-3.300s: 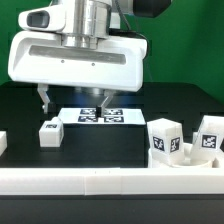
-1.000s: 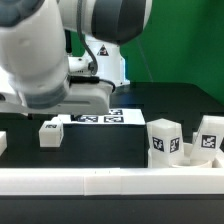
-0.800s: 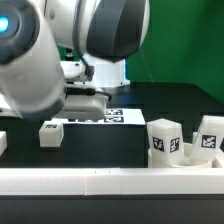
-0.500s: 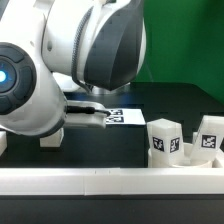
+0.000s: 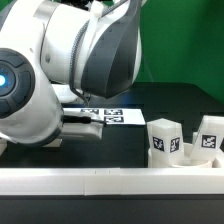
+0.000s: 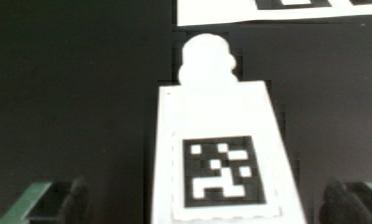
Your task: Assemble stool
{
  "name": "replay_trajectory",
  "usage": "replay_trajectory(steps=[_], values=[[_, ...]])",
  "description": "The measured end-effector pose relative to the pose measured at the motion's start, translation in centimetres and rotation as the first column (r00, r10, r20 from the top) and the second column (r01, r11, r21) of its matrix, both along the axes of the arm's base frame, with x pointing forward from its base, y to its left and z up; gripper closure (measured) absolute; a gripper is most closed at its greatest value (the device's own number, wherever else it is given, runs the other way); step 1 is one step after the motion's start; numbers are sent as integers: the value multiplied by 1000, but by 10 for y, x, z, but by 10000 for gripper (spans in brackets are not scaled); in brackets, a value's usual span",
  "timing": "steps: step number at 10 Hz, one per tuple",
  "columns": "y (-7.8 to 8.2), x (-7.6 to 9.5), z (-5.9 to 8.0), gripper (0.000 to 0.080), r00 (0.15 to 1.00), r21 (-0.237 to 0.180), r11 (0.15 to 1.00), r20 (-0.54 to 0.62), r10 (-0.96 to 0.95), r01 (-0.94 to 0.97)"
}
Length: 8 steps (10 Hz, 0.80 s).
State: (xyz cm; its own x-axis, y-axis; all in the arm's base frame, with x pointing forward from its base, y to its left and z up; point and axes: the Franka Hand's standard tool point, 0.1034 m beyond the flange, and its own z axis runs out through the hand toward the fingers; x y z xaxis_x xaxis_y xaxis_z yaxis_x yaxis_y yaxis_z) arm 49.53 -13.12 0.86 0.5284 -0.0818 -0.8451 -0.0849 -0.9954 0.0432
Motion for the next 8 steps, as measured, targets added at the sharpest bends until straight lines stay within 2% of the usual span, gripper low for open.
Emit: replay_trajectory(steps=[2,3,4,5,6,8], values=[[2,3,-3,150,1000,-20,1000,15,-2,2],[3,4,-4,243,1000,-22,1000,17,-2,2],[2,3,-4,426,1000,-22,1000,17,-4,4],[1,3,-4,426,1000,-23,1000,18,-4,4],[1,4,-4,464,1000,-25,1000,18,-1,2],[1,5,-2,464,1000,-28,1000,21,5,-5]])
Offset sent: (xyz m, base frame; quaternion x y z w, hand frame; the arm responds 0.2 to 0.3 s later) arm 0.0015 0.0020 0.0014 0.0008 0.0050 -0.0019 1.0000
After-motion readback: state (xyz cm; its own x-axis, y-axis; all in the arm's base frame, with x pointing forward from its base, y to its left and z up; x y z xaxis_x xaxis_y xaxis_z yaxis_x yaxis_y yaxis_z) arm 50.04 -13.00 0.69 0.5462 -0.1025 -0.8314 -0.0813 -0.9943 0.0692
